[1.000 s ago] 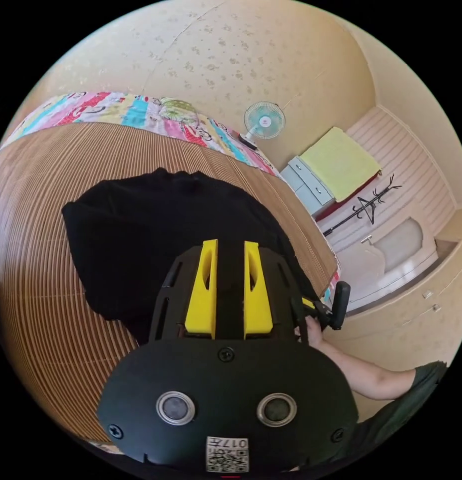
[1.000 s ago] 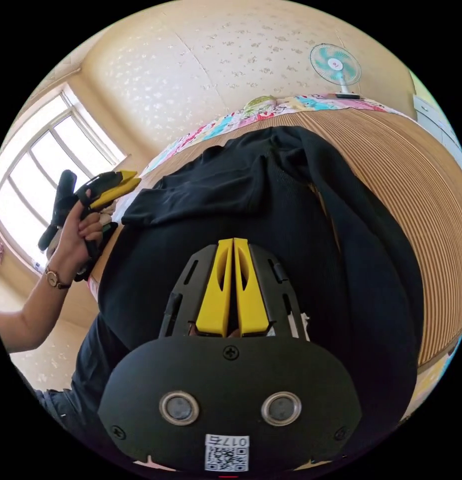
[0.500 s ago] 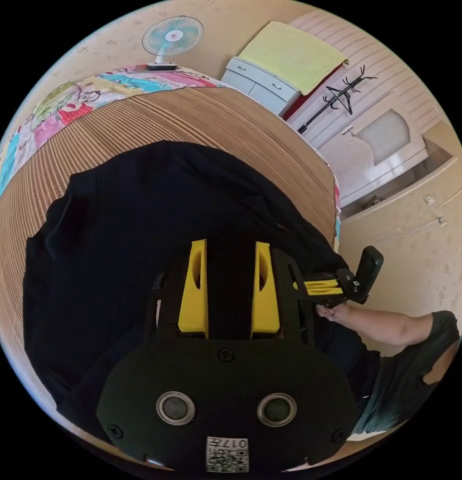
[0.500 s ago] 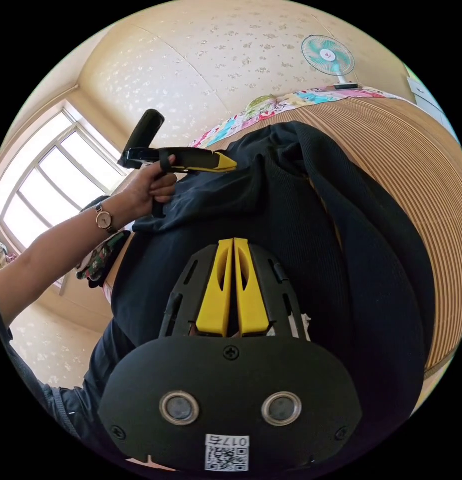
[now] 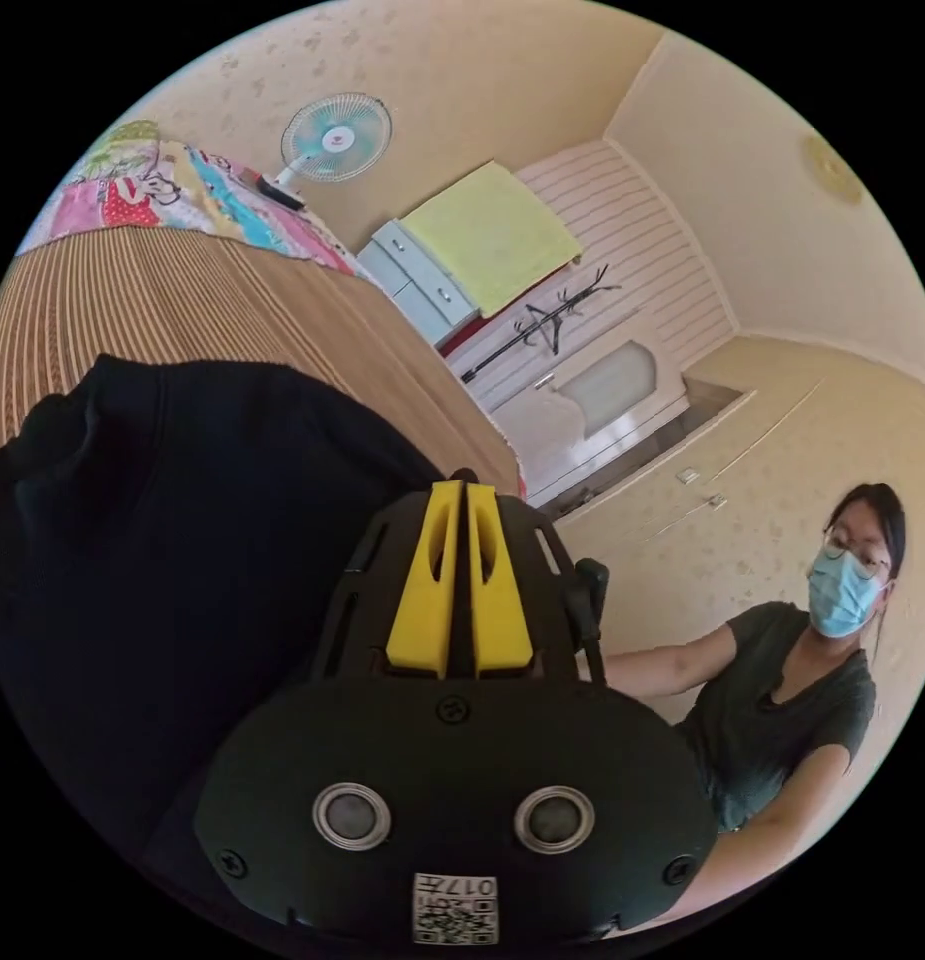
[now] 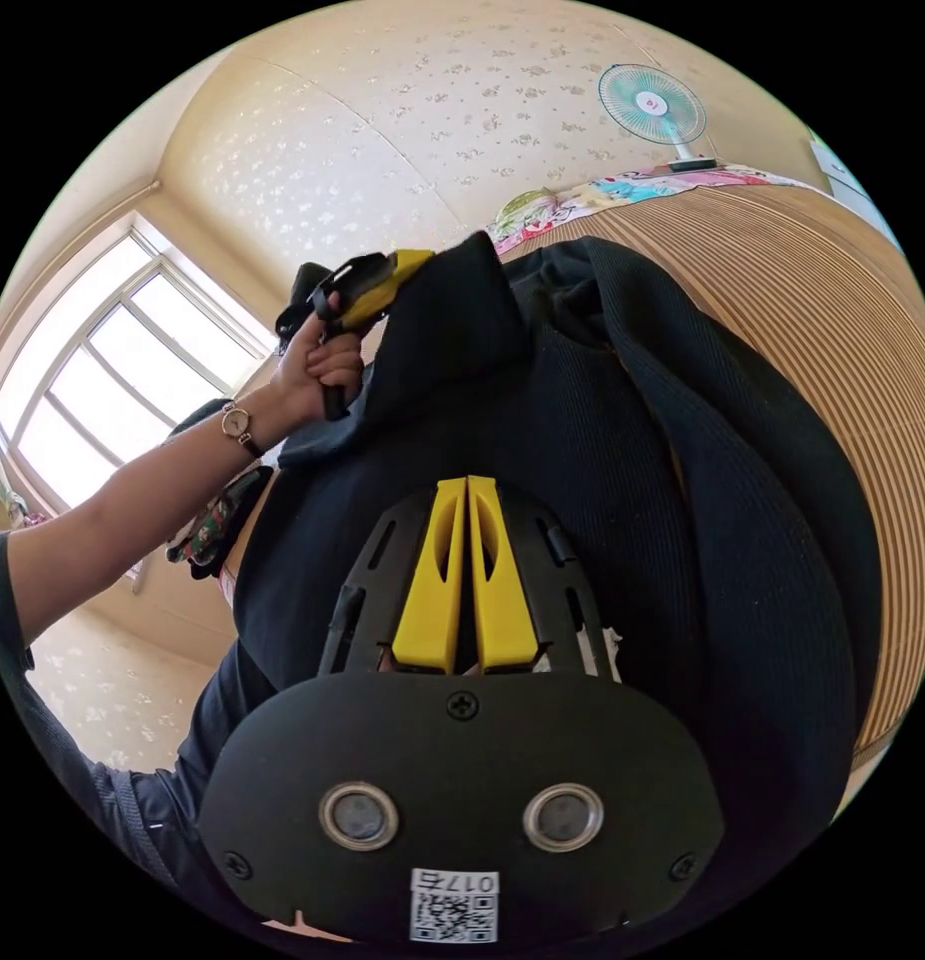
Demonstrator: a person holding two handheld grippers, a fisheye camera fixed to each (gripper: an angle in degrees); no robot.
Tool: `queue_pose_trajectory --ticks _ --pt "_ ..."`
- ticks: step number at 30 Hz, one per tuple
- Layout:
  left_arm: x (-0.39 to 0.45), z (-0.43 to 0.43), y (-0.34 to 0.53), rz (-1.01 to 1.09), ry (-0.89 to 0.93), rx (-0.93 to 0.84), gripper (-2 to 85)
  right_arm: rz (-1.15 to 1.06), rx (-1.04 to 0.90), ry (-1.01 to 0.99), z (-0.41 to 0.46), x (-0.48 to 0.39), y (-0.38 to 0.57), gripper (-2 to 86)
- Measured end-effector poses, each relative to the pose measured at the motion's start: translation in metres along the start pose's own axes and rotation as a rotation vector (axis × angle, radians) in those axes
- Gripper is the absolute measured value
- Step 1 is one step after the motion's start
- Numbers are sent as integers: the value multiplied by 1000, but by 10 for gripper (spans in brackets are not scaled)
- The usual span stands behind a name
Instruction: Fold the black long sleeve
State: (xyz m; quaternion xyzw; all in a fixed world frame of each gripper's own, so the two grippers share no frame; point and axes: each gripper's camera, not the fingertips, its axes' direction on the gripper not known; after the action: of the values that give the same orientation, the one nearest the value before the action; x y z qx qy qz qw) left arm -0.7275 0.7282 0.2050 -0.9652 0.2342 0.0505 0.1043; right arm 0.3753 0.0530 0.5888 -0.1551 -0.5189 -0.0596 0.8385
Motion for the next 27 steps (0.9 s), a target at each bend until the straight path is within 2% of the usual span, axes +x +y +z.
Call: queue_pose_trajectory --ticks 2,6,8,12,13,17,23,25,27 --pt "-7 -20 -17 -32 30 99 -3 1 -1 -2 0 -1 1 3" --pt "-19 -11 -34 -117 -148 2 39 8 -2 -15 2 -3 3 2" --pt "-24 -19 -30 -175 -184 37 100 11 -2 -23 3 -4 4 2" --pt "-9 -51 -7 -198 -238 88 116 14 0 -30 8 -8 8 2" --pt "1 -66 8 -219 -289 93 117 14 0 -30 8 -9 8 2" --pt "54 -136 111 -258 -480 295 111 14 1 -30 15 -16 12 2" --pt "150 -159 248 -263 -872 293 104 16 0 -32 27 -28 18 2" --pt "147 -163 274 -368 -885 297 84 16 1 -32 31 -32 20 2" --pt "131 -169 297 -452 -814 343 47 21 1 -36 37 -37 22 2"
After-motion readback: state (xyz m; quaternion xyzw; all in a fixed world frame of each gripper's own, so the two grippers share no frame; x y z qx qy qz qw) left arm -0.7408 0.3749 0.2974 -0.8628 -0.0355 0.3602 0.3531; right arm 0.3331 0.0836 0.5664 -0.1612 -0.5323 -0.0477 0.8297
